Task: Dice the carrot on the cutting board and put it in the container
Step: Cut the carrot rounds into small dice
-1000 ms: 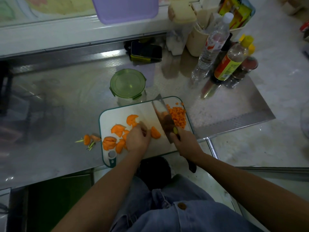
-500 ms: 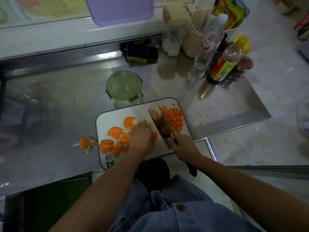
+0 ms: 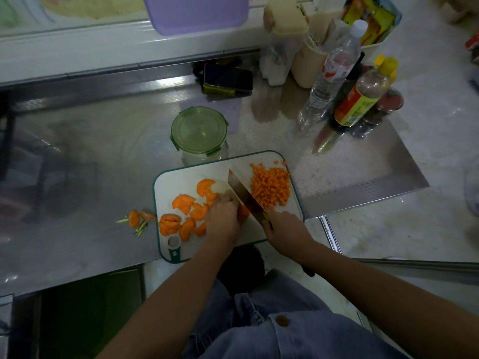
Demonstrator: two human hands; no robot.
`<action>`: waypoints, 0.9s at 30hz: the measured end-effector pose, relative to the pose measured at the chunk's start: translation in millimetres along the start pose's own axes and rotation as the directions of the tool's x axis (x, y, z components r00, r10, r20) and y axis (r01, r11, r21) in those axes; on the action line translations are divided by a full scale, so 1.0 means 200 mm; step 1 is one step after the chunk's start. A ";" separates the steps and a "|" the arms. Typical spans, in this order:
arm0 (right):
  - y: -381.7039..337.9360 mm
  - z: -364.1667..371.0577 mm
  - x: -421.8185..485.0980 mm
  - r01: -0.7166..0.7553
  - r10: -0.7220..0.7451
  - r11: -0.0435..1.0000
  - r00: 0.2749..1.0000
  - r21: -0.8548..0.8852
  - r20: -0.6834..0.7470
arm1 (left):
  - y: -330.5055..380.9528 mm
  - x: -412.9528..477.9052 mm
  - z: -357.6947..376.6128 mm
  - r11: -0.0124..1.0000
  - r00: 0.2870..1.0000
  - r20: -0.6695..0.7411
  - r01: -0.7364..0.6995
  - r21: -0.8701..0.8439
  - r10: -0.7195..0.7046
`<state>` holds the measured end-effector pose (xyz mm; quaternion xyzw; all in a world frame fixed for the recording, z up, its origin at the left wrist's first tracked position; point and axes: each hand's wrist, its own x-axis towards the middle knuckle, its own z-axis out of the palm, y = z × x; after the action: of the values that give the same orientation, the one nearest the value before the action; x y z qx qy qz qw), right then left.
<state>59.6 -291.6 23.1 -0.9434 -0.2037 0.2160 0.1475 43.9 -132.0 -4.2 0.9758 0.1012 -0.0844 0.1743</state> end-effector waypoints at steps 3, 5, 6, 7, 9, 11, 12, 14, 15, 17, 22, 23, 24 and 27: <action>-0.03 0.02 0.01 -0.013 0.013 1.000 1.000 0.009 -0.017 | -0.01 0.01 0.01 0.998 1.000 -0.015 0.001 -0.062 -0.002; -0.04 0.03 0.03 -0.011 0.012 0.999 0.999 0.033 -0.035 | -0.01 0.01 0.01 0.997 1.000 -0.019 0.003 -0.077 -0.004; -0.04 0.03 0.03 -0.010 0.011 0.999 0.999 0.037 -0.038 | -0.01 0.01 0.01 0.997 1.000 -0.024 0.005 -0.081 -0.007; -0.04 0.03 0.04 -0.010 0.011 0.999 0.999 0.038 -0.036 | -0.01 0.01 0.01 0.996 1.000 -0.029 0.009 -0.091 -0.012; -0.03 0.02 0.03 -0.002 0.004 0.999 0.999 0.043 -0.039 | -0.01 0.01 0.01 0.994 0.999 -0.035 0.014 -0.110 -0.018; -0.03 0.01 0.01 0.007 -0.003 0.998 0.998 0.068 -0.056 | -0.01 0.00 0.00 0.994 0.999 -0.032 0.020 -0.106 -0.023; -0.03 0.00 0.01 0.012 -0.006 0.996 0.998 0.086 -0.065 | -0.01 0.00 -0.01 0.995 0.999 -0.028 0.025 -0.101 -0.028; -0.05 -0.01 0.01 0.022 -0.015 0.996 0.997 0.091 -0.071 | -0.01 -0.01 -0.01 0.993 0.998 -0.024 0.047 -0.108 -0.050; -0.05 -0.02 0.01 0.025 -0.020 0.997 0.998 0.078 -0.064 | -0.01 -0.01 -0.01 0.991 0.998 -0.024 0.059 -0.118 -0.063; -0.06 -0.03 0.01 0.027 -0.025 0.998 0.999 0.052 -0.042 | -0.01 -0.01 -0.01 0.988 0.997 -0.020 0.077 -0.133 -0.080; -0.06 -0.01 0.00 0.008 -0.008 0.999 1.000 0.037 -0.009 | -0.01 0.00 0.00 0.981 0.996 0.016 0.085 -0.175 -0.083; -0.06 -0.01 0.00 0.007 -0.006 0.999 1.000 0.043 -0.015 | -0.01 -0.01 0.01 0.978 0.996 0.019 0.090 -0.186 -0.088; -0.06 0.00 0.00 0.006 -0.005 0.999 1.000 0.053 -0.020 | -0.02 -0.01 0.01 0.976 0.995 0.019 0.096 -0.194 -0.094; -0.07 0.03 0.00 -0.002 0.004 0.998 1.000 0.066 -0.031 | -0.01 -0.01 0.01 0.971 0.995 0.014 0.100 -0.216 -0.100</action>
<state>53.0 -278.3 23.3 -0.9417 -0.1926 0.2082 0.1812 41.8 -130.3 -7.1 0.9446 0.1585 -0.0829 0.2751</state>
